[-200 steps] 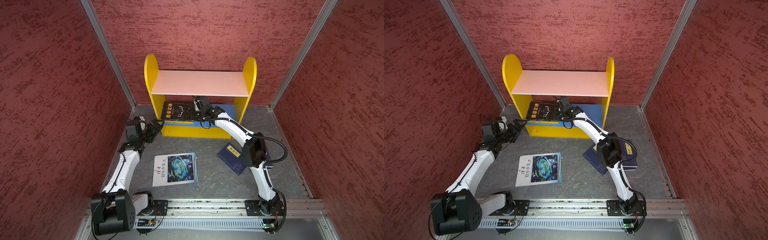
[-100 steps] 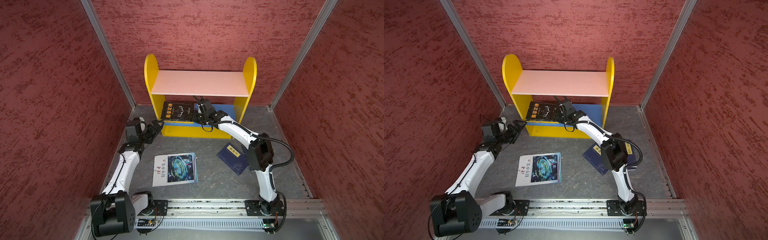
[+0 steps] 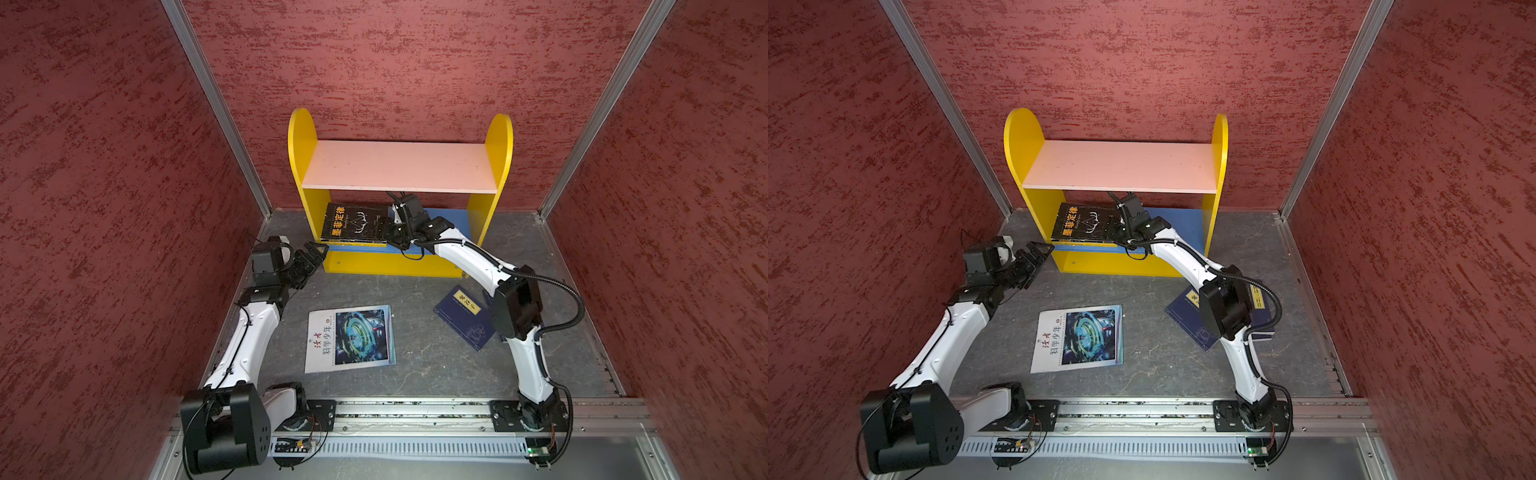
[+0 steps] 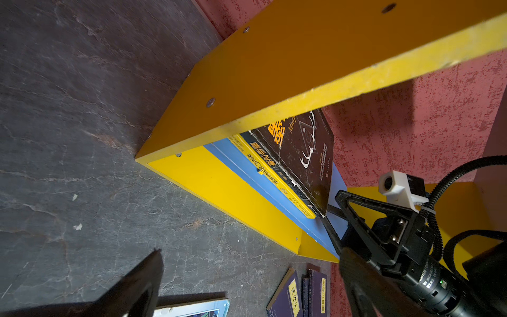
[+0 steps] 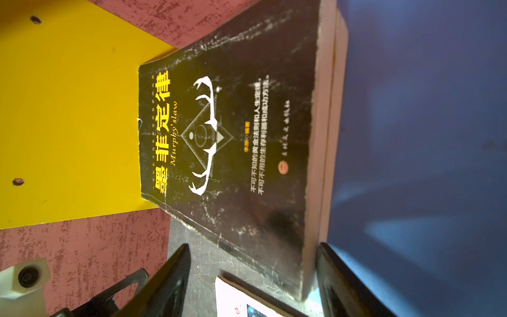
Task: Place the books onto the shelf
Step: 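Release the black book and draw both grippers back toward the table books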
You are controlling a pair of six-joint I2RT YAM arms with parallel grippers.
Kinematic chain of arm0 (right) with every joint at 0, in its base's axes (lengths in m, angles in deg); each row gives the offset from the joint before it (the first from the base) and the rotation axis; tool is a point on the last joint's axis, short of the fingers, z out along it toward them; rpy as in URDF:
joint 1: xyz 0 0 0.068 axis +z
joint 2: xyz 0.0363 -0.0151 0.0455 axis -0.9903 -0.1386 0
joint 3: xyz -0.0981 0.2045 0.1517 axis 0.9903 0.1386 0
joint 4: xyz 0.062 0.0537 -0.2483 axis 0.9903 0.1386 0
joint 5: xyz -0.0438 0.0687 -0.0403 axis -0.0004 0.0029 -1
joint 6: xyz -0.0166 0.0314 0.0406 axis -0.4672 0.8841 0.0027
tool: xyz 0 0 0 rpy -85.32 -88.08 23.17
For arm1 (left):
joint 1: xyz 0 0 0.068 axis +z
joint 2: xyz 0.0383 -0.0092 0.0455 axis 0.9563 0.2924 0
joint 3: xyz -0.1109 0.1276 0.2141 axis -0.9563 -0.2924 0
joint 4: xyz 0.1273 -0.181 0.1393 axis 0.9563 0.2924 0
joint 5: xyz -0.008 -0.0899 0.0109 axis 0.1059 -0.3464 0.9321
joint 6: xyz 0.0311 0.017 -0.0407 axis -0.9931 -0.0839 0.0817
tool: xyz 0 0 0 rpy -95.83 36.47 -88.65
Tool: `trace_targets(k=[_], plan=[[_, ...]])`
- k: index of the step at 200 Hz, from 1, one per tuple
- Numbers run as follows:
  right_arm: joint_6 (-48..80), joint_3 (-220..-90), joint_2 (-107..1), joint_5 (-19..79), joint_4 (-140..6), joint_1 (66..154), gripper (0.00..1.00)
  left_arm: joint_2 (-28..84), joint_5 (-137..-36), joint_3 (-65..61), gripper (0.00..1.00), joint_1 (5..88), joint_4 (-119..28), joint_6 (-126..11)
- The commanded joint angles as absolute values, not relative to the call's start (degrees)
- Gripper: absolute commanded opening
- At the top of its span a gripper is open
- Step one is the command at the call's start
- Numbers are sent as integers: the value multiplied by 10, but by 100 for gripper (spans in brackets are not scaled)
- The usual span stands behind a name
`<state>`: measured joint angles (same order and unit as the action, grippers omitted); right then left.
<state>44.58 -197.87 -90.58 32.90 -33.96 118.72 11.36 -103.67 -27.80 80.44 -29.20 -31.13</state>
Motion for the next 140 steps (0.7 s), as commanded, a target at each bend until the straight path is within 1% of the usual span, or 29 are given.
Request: trace_targets(k=[1,54,81,109,140], plan=[[452,-2043,-934,356,-313,1192,73,106,-1035,-281,100,805,-296,-321],[450,-2056,-945,354,-294,1193,72,106,-1037,-281,100,806,-293,-323],[433,-2028,-918,328,-310,1196,72,108,-1038,-282,100,806,-295,-321],[426,-1936,-855,319,-379,1195,74,107,-1036,-289,100,806,-294,-319],[427,-1786,-767,316,-464,1195,75,102,-1017,-304,100,805,-283,-314]])
